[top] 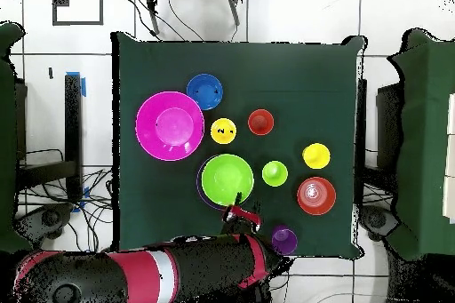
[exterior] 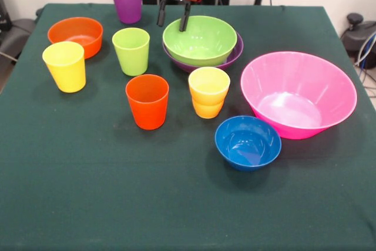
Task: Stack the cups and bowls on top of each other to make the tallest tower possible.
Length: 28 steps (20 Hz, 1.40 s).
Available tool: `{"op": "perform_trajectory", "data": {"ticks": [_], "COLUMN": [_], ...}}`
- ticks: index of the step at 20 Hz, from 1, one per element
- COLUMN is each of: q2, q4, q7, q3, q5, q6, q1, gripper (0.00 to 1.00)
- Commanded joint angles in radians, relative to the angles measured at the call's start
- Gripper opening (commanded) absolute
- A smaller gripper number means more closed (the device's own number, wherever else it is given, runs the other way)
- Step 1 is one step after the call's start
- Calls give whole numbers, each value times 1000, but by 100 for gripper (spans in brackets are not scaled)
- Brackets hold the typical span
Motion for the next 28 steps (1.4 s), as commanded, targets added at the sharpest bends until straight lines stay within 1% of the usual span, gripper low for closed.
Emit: {"op": "perform_trajectory", "data": {"ticks": [1,5,6,8,11,19,24,25,28], "q2": [63,64,64,61,65,59,16,-6,-32], "q4": [-75,-83,-85,-86,-75,-75,-53,-46,-38], "q7": [-77,-81,-81,-77,-72,-65,-43,-36,-28], "q3": [128,125,125,127,124,131,138,137,138], "q5": [57,43,38,31,58,41,3,-16,-42], "q6": [-19,-21,-20,-12,-31,-45,-34,-18,-1], "q1": [5,5,5,3,3,-9,-5,0,2], "gripper": [100,100,0,0,0,0,0,0,0]}}
